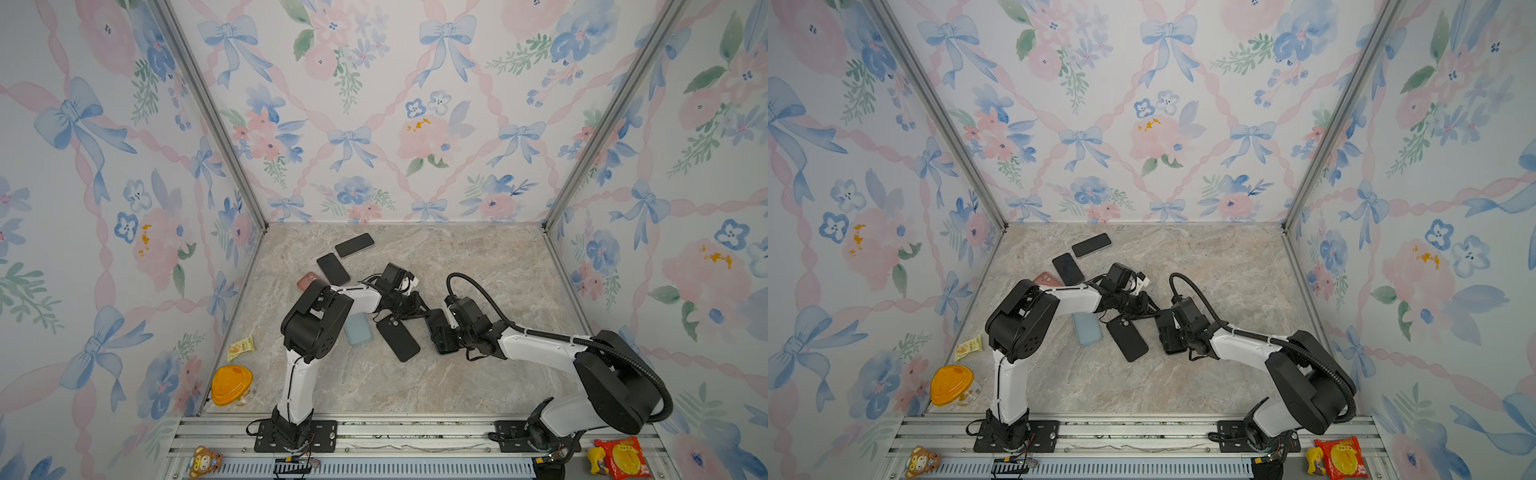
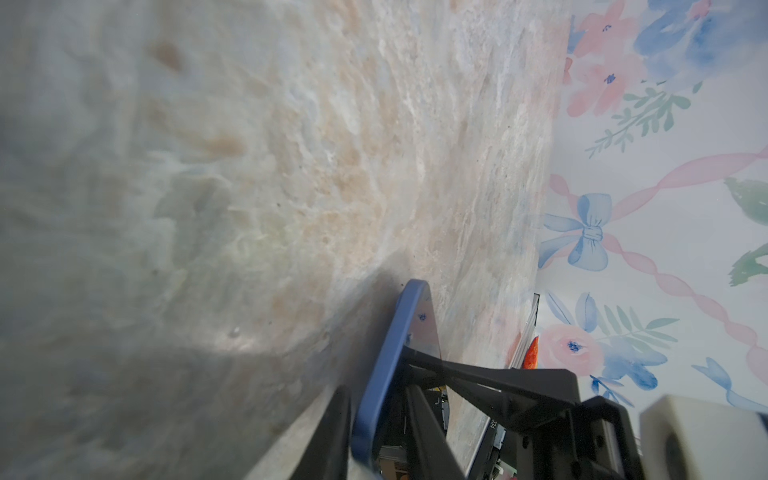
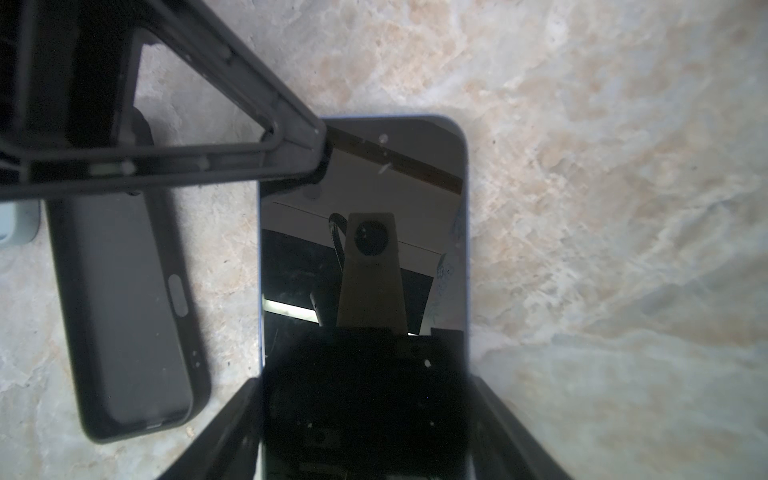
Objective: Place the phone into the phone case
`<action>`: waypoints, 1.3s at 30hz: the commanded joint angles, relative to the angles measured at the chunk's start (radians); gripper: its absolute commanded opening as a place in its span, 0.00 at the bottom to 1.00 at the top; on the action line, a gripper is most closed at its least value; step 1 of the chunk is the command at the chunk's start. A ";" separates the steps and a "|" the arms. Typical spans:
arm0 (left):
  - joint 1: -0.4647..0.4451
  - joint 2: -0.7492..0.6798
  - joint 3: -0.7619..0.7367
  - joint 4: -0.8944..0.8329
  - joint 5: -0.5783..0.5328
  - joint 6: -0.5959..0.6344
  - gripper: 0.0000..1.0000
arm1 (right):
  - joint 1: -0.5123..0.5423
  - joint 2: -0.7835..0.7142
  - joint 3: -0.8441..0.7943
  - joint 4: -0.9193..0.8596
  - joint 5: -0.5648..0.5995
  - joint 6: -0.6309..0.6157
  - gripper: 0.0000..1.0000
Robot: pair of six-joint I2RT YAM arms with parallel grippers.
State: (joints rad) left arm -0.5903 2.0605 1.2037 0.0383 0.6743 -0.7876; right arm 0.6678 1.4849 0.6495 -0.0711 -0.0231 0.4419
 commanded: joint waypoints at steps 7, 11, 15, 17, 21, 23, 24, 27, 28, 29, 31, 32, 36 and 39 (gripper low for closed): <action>-0.006 0.018 -0.077 0.152 0.066 -0.050 0.12 | -0.007 0.023 -0.008 -0.059 -0.018 0.000 0.66; -0.003 0.007 -0.097 0.167 0.068 -0.050 0.06 | -0.005 0.025 -0.005 -0.059 -0.015 -0.002 0.66; 0.000 -0.002 -0.108 0.173 0.068 -0.052 0.03 | -0.004 0.022 0.003 -0.069 -0.014 -0.007 0.68; 0.000 -0.003 -0.111 0.175 0.068 -0.052 0.02 | -0.003 0.016 0.009 -0.078 -0.015 -0.011 0.70; 0.000 -0.008 -0.112 0.175 0.072 -0.042 0.01 | 0.001 -0.014 0.018 -0.093 -0.023 -0.003 0.78; -0.001 -0.010 -0.112 0.175 0.070 -0.040 0.00 | 0.003 -0.042 0.016 -0.102 -0.020 0.009 0.82; -0.002 -0.010 -0.111 0.175 0.070 -0.042 0.00 | 0.003 -0.059 0.016 -0.108 -0.012 0.017 0.84; -0.002 -0.013 -0.108 0.175 0.068 -0.041 0.00 | 0.003 -0.119 0.009 -0.130 0.010 0.056 0.87; -0.002 -0.014 -0.105 0.174 0.068 -0.041 0.00 | 0.004 -0.141 0.003 -0.134 0.015 0.075 0.87; -0.002 -0.015 -0.103 0.175 0.067 -0.042 0.00 | 0.005 -0.169 -0.004 -0.136 0.021 0.103 0.88; -0.004 -0.022 -0.101 0.178 0.066 -0.048 0.00 | 0.010 -0.228 -0.028 -0.134 0.031 0.162 0.89; -0.005 -0.026 -0.102 0.180 0.065 -0.051 0.00 | 0.013 -0.264 -0.045 -0.128 0.037 0.205 0.88; -0.006 -0.058 -0.119 0.224 0.055 -0.093 0.00 | 0.016 -0.402 -0.106 -0.120 0.063 0.351 0.87; -0.006 -0.087 -0.144 0.291 0.051 -0.149 0.00 | 0.015 -0.494 -0.134 -0.140 0.075 0.416 0.87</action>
State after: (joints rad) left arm -0.5915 2.0182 1.0855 0.2691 0.7563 -0.9039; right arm 0.6762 1.0515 0.5423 -0.1753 0.0162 0.7383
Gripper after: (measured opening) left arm 0.068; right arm 0.869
